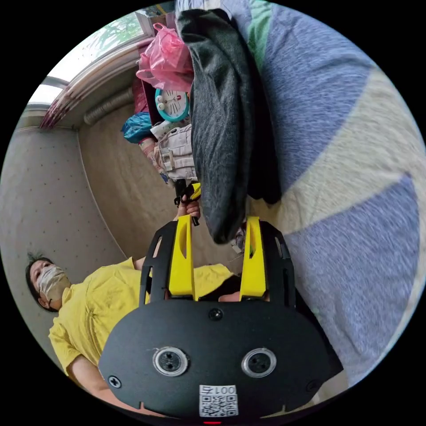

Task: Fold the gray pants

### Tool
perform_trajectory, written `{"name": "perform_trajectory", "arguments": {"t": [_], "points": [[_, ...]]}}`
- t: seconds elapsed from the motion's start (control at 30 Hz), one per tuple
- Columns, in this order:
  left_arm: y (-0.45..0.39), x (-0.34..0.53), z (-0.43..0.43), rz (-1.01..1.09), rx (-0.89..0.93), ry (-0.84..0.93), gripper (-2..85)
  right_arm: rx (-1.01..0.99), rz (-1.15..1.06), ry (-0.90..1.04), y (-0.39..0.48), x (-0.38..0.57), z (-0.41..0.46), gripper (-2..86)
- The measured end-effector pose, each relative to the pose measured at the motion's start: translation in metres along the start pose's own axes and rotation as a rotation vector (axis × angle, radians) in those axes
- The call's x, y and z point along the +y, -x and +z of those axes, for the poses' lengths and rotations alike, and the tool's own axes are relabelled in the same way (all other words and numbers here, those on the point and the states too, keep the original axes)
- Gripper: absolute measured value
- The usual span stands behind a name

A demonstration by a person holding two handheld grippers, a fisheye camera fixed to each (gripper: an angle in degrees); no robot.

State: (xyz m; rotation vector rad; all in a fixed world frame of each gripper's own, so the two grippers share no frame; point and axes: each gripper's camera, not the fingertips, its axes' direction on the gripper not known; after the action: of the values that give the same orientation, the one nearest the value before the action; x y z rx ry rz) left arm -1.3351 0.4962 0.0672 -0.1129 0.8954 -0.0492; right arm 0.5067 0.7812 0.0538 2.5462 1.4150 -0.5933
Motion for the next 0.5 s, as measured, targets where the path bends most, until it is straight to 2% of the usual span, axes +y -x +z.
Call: {"name": "perform_trajectory", "arguments": {"t": [0.13,0.27,0.33,0.4,0.5], "points": [[-0.02,0.034,-0.002,0.04,-0.117,-0.118,-1.1,0.105,-0.05,-0.148,0.021,0.059,-0.038,11.1],[-0.068,0.05,0.021,0.216,-0.346,-0.183,-1.2,0.157,-0.27,-0.318,0.086,0.086,-0.054,5.1],[-0.101,0.054,0.055,0.345,-0.534,-0.191,-1.3,0.181,-0.382,-0.341,0.117,0.085,-0.046,3.2],[-0.124,0.058,0.085,0.458,-0.634,-0.222,-1.3,0.224,-0.468,-0.342,0.144,0.081,-0.031,2.0],[-0.15,0.067,0.132,0.598,-0.689,-0.27,-1.3,0.251,-0.473,-0.28,0.166,0.065,0.006,1.1]]}}
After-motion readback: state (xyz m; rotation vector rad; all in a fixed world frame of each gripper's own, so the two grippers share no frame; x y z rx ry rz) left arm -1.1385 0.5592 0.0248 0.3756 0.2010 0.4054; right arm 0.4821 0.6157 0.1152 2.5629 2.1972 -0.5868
